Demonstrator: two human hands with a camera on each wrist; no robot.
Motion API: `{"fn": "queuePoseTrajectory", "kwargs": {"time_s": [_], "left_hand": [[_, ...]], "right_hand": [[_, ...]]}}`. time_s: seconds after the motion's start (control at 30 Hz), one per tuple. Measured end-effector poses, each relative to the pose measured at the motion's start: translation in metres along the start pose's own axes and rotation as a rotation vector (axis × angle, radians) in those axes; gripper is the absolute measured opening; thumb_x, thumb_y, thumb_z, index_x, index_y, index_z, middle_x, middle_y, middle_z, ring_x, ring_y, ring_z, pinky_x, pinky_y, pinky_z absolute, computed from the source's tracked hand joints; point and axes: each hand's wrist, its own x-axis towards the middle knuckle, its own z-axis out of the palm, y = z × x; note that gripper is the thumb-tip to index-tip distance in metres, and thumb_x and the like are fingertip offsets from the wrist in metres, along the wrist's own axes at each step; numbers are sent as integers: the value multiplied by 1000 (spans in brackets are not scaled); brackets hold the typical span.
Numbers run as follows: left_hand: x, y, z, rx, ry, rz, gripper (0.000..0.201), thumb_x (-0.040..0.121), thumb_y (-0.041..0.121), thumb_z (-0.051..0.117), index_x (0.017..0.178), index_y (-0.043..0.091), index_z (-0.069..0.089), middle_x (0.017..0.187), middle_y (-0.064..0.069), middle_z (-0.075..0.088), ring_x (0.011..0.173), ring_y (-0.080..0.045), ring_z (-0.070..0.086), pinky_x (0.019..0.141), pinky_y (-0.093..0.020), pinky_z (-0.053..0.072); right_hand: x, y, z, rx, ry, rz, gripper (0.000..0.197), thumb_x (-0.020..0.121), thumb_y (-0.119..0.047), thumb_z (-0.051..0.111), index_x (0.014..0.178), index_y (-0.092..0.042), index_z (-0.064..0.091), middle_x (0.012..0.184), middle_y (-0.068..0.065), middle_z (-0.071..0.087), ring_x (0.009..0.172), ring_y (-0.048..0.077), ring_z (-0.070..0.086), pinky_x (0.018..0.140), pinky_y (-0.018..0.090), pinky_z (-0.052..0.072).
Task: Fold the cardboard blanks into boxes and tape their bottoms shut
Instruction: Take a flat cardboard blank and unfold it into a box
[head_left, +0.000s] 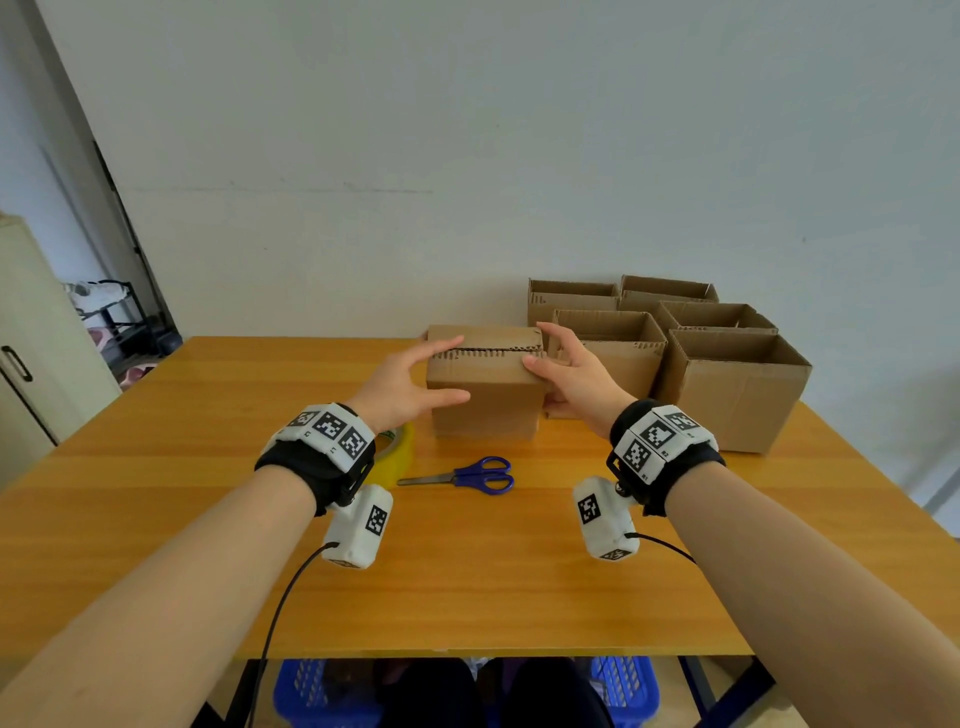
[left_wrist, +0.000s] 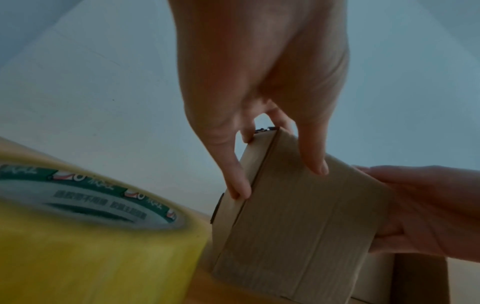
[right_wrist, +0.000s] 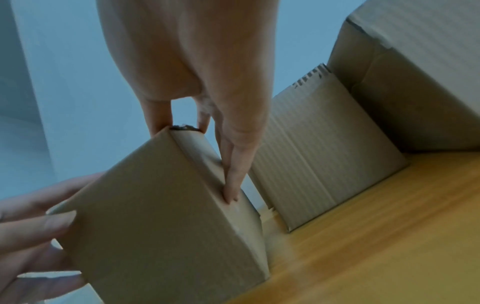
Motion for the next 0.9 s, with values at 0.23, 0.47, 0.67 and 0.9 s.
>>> {"fn": "queuePoseTrajectory", "kwargs": {"time_s": [0.23, 0.47, 0.67, 0.9], "left_hand": [[3, -7, 5, 42, -6, 17, 62, 83, 30, 70, 137, 45, 42, 149, 4, 37, 125, -42, 43, 101, -49, 45], [5, -5, 5, 26, 30, 75, 53, 89, 27, 63, 138, 26, 45, 134, 5, 49, 117, -9, 48, 95, -22, 44], [10, -5, 7, 36, 54, 60, 53, 90, 31, 61, 140, 25, 43, 140, 6, 46, 122, -8, 43, 95, -22, 39], [6, -5, 1, 25, 41, 26, 61, 93, 27, 57, 147, 28, 29, 140, 10, 40, 103, -8, 54, 76, -15, 47]], "right_hand": [[0, -4, 2, -85, 33, 32, 56, 96, -29, 53, 145, -32, 28, 143, 8, 44, 115, 26, 55, 88, 43, 53], [3, 1, 13, -457, 46, -134, 64, 98, -39, 45, 152, -22, 15, 156, 8, 25, 139, 25, 32, 107, 41, 38], [3, -7, 37, -1255, 24, -496, 65, 99, -46, 36, 152, -15, 15, 161, 6, 3, 148, 21, -6, 116, 36, -6], [8, -8, 46, -1224, -80, -472, 50, 102, -22, 37, 149, -13, 24, 157, 5, 24, 146, 19, 17, 118, 34, 7]]}}
